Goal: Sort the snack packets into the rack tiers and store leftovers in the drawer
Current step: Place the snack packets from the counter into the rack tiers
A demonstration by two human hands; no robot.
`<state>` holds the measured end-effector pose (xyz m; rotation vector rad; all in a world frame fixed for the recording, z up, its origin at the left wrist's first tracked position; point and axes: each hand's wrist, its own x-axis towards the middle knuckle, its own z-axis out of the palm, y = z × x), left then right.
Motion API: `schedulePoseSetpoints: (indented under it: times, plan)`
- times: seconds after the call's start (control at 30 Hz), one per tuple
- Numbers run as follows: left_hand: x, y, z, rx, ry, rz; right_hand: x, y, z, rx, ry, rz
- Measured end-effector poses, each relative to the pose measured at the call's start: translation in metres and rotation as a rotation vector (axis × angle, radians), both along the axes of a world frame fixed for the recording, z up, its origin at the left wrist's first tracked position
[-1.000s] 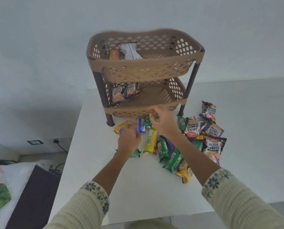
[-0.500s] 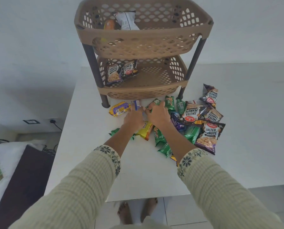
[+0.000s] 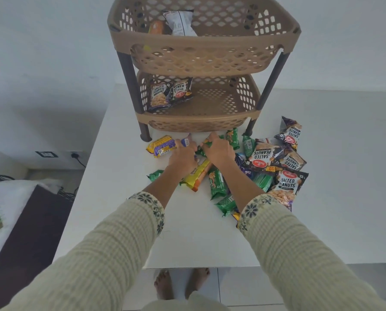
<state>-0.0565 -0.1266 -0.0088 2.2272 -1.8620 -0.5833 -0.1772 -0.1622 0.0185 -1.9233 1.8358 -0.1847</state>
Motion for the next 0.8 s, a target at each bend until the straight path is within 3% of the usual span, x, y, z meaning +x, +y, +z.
schedulePoseSetpoints:
  times: [0.27,0.57,0.8]
  plan:
    - [0.005,0.01,-0.001,-0.116,0.087,0.03,0.001,-0.009,-0.009,0.061,-0.257,-0.148]
    - [0.018,0.044,0.014,-0.497,0.315,0.136,-0.007,0.009,0.011,0.032,-0.505,-0.177]
    - [0.017,0.038,0.045,-0.811,0.37,0.167,-0.025,0.0,0.068,0.177,-0.749,-0.124]
